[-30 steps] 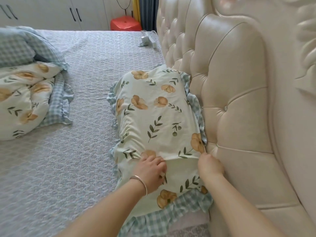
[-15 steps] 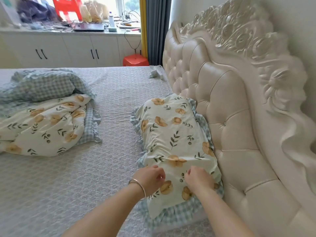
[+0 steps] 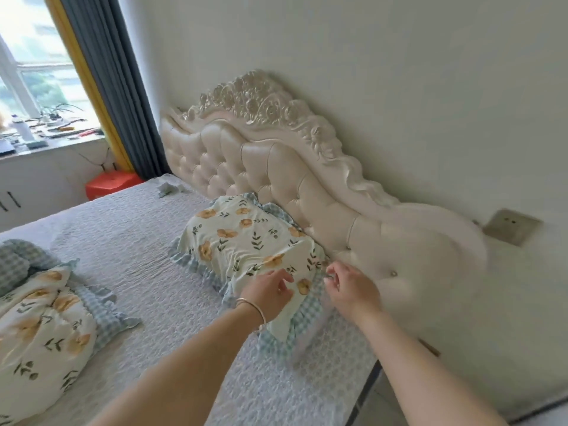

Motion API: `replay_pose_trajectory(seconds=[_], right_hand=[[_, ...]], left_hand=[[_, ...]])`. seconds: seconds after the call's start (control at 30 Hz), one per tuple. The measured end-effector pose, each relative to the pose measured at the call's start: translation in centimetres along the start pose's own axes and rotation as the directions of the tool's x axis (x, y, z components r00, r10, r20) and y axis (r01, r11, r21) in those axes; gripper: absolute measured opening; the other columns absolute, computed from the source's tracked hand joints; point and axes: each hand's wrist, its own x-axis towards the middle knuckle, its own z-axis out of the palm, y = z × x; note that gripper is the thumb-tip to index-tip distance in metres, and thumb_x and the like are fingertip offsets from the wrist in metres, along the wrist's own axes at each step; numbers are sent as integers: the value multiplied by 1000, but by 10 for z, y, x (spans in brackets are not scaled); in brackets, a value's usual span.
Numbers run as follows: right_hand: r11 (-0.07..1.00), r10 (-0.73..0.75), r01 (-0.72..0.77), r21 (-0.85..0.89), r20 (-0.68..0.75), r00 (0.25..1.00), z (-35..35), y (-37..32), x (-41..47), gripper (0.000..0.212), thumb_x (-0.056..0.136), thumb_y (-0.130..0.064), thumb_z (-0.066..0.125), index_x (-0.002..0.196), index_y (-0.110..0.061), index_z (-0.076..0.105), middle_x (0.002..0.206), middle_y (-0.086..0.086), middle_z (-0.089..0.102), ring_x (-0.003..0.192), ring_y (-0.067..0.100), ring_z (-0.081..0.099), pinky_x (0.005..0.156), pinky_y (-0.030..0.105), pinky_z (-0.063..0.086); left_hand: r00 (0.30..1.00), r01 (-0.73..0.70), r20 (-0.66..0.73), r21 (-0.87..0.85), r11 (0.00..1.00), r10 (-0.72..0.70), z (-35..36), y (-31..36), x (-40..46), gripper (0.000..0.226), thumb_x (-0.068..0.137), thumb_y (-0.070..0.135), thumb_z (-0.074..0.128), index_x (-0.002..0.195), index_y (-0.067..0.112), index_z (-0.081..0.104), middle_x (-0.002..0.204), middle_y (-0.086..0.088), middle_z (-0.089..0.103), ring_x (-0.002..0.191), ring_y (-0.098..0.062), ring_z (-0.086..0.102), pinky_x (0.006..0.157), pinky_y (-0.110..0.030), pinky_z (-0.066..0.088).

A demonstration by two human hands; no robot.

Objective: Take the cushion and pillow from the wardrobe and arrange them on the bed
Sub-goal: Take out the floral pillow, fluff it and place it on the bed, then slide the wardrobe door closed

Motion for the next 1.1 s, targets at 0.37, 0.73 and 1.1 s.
replay_pose_trajectory(seconds=[0.37,0.73,1.1], right_hand=[[969,233,-239,-63,-91,968,-47,-28,-205,25,94,-29,42,112,-16,53,108,5,64,87,21,56,68,26,34],[914,401,-405,39,-244,883,-44,-107,-401,21,91,-25,41,102,-18,56,99,4,67,86,25,60,65,29,40],[827,539,-556,86,-400,741,-15,-209,-542,21,93,-24,39,100,-17,58,94,1,66,80,21,58,67,30,44]], left_hand=[[969,-234,47,-120,965,241,-3,47,-168,25,89,26,52,113,25,54,89,10,57,82,-14,59,78,-32,52],[929,-348,47,-229,909,367,-12,72,-361,23,88,21,55,111,24,55,90,9,57,81,-12,59,77,-34,53],[833,-505,83,-295,812,548,-29,36,-487,21,88,23,56,109,24,56,91,6,61,83,-13,61,79,-37,54]])
